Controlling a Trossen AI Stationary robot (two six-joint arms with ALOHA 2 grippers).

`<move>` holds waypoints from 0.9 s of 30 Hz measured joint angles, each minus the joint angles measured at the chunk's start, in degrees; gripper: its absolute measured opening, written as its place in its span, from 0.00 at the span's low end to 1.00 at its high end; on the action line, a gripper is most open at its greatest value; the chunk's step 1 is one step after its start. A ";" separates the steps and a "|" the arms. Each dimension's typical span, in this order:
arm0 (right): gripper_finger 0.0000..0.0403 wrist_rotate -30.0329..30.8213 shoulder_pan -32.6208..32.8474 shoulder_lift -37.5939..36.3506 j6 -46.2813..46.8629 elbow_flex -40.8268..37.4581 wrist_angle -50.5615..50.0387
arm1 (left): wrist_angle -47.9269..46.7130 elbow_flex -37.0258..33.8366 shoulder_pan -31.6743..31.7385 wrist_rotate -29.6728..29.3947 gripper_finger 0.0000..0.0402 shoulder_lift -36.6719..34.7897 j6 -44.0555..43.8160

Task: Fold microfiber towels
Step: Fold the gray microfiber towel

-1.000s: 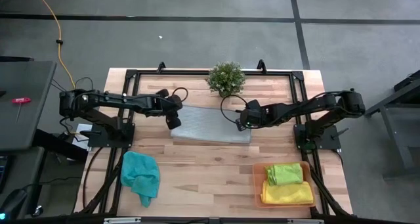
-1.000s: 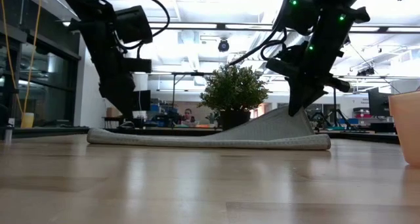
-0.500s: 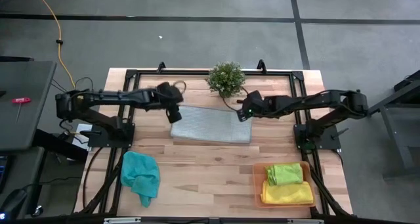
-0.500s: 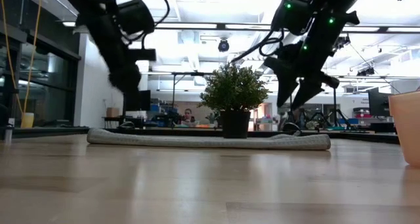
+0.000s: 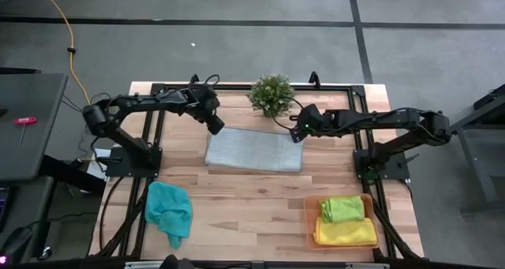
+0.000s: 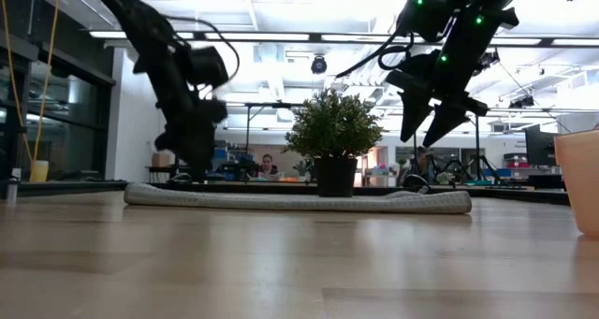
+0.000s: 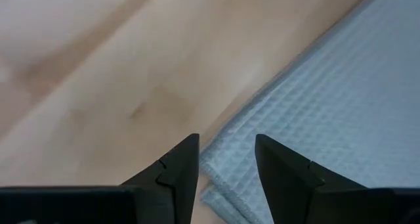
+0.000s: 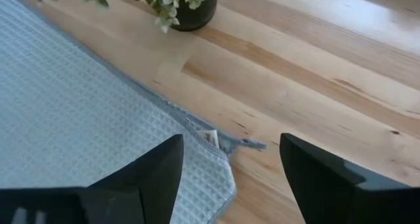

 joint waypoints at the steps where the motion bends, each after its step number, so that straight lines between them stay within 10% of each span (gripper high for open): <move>1: 0.61 0.00 0.00 0.00 0.01 0.00 -0.01 | 0.08 0.00 0.02 -0.06 0.34 1.18 -0.52; 21: 0.61 -0.02 0.04 0.04 1.38 0.00 -0.20 | -0.14 0.00 0.07 -3.02 0.33 6.58 -3.20; 27: 0.61 -0.02 0.04 0.04 1.38 0.00 -0.20 | -0.35 0.00 -0.68 -2.48 0.15 6.58 -1.62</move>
